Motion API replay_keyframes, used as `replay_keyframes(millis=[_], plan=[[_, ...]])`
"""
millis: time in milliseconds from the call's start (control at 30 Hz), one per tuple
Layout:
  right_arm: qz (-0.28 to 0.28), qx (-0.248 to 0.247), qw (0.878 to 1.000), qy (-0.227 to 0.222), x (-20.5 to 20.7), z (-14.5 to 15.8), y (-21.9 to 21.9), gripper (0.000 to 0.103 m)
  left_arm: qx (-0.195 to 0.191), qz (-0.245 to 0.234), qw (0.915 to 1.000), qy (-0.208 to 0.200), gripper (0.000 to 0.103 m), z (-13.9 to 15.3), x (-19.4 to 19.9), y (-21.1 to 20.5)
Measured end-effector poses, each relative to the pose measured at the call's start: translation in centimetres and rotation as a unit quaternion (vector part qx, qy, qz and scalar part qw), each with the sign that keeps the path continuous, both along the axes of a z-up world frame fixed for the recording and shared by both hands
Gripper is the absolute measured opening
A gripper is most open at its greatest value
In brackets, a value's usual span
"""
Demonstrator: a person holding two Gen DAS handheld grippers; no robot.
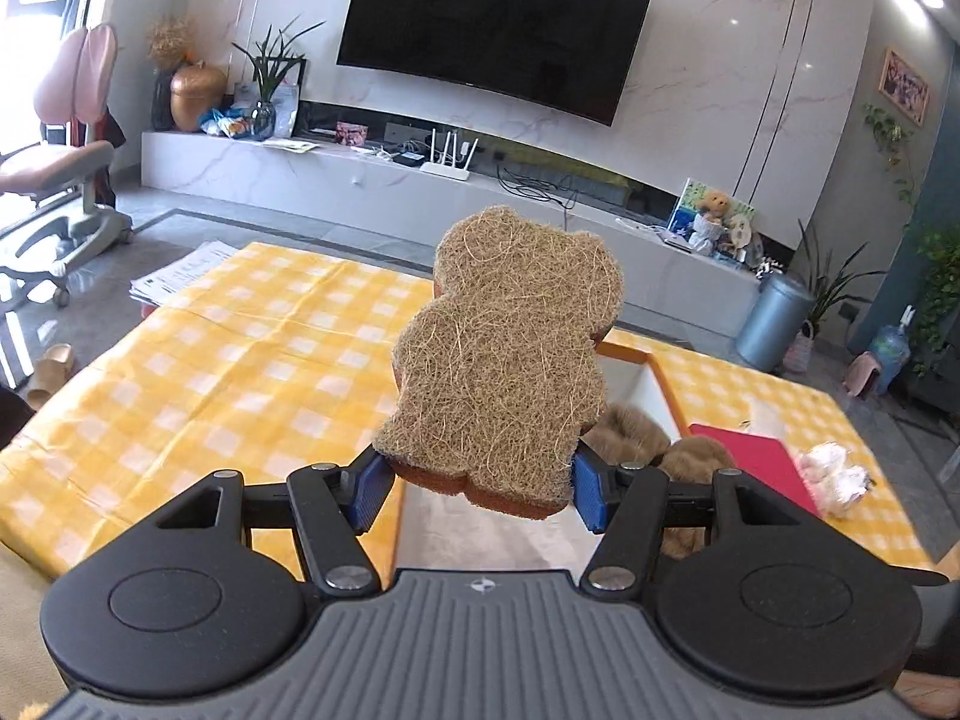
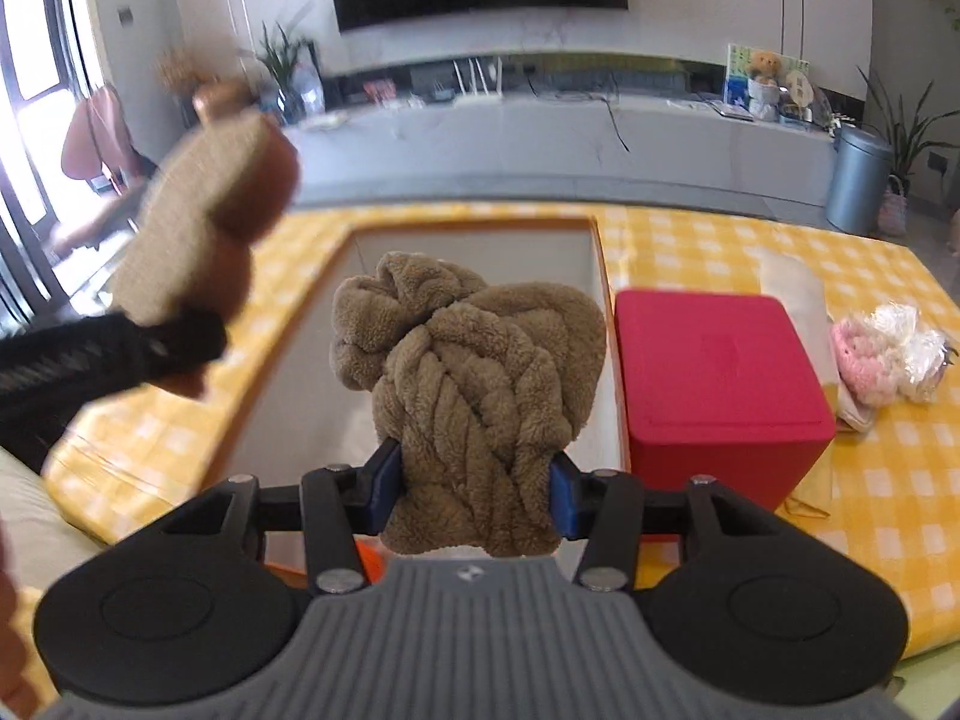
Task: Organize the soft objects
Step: 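Lift the coir mat and towel and carry them over the open box, then open the right gripper to drop the brown towel into the box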
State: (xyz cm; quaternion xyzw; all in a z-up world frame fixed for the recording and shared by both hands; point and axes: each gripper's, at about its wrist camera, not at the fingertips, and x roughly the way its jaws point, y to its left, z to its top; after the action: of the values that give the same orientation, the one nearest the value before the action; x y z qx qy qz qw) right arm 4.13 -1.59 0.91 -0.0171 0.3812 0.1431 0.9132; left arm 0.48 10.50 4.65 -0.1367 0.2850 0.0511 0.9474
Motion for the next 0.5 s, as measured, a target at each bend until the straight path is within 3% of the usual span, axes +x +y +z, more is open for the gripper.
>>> replay_keyframes(millis=[100, 233, 333, 500], plan=[[0.014, -0.066, 0.998, 0.0, 0.5, -1.9, 1.7, 0.049, 0.0, 0.003, 1.0, -0.002, 0.069, 0.2, -0.3, 0.3], [0.016, -0.117, 0.993, 0.012, 1.2, -4.0, 2.6, 0.049, -0.006, 0.005, 1.0, 0.002, 0.069, 0.2, -0.7, 0.8], [0.0, -0.096, 0.995, 0.027, 2.1, -4.4, 1.8, 0.051, -0.005, 0.009, 0.9999, -0.003, 0.069, 0.5, -0.8, 1.4], [-0.007, -0.086, 0.996, 0.022, 2.5, -4.6, 1.3, 0.061, -0.014, 0.007, 0.9999, -0.006, 0.069, 0.6, -0.6, 1.9]])
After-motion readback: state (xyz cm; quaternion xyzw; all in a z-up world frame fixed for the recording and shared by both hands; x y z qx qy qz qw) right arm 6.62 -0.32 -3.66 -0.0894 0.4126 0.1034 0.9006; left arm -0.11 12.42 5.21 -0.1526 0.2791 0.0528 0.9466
